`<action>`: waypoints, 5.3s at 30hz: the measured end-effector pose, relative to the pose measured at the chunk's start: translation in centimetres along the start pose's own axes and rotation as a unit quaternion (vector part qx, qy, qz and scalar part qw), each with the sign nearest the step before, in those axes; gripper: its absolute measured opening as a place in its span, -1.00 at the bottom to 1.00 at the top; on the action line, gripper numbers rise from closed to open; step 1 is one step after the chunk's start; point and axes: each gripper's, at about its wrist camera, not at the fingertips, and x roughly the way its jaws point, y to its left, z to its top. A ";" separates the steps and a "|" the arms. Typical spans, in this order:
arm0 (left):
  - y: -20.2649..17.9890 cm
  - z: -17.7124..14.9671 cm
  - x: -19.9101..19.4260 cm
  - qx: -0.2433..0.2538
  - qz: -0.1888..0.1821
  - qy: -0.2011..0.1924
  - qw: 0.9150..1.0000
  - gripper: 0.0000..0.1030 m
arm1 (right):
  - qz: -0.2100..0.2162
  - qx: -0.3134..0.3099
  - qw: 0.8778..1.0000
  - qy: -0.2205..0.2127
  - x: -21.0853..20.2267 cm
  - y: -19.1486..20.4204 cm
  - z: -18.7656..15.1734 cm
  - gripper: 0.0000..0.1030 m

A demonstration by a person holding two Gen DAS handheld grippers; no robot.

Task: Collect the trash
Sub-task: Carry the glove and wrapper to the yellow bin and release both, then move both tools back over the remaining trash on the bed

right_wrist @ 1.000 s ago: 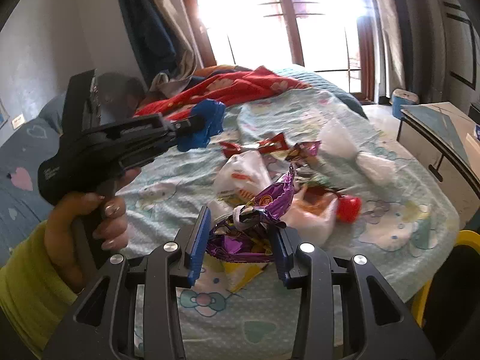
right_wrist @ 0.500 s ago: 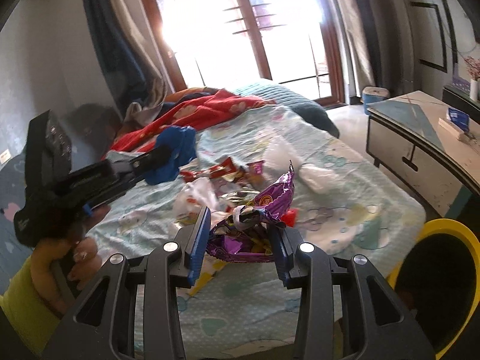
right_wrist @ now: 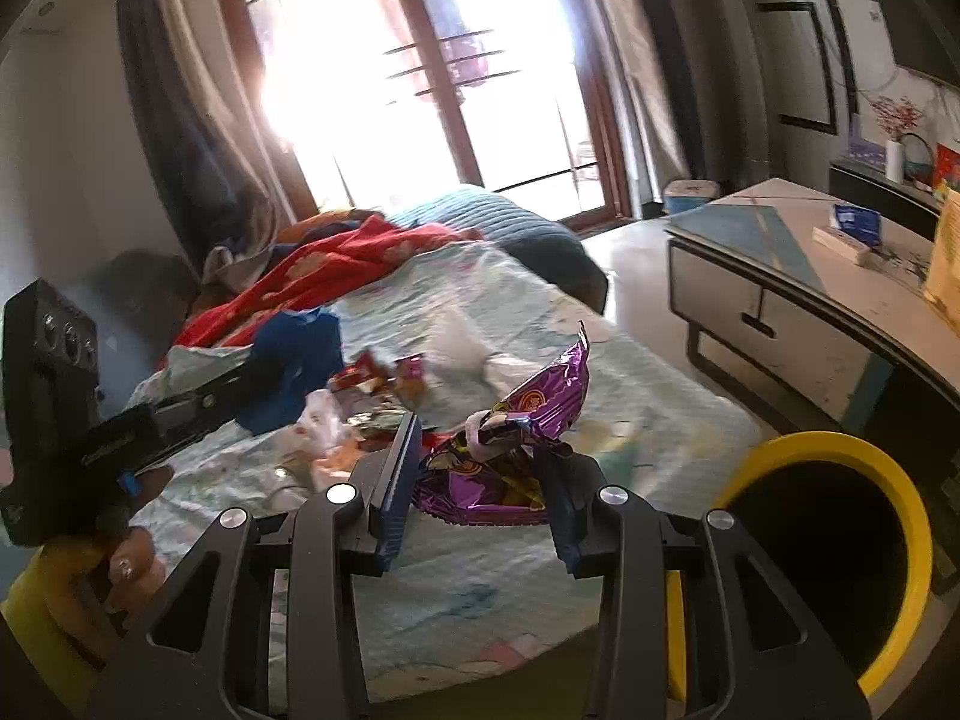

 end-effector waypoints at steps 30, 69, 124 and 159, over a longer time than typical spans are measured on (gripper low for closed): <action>-12.3 -6.6 11.0 0.115 -0.087 0.131 0.981 -0.82 | -0.148 0.099 0.984 -0.003 -4.9 -15.7 -2.8 -0.25; -14.8 -8.2 13.0 0.155 -0.051 0.117 0.980 0.78 | -0.161 0.140 0.977 -0.020 -6.4 -18.3 -2.8 0.42; -0.7 -0.4 -1.4 0.029 0.134 -0.068 0.988 0.78 | -0.017 -0.010 1.000 -0.003 -1.1 -1.0 -0.6 0.55; 10.6 -3.5 -5.5 -0.094 0.182 0.003 0.979 0.78 | 0.067 -0.088 0.990 0.085 8.5 8.0 -1.9 0.56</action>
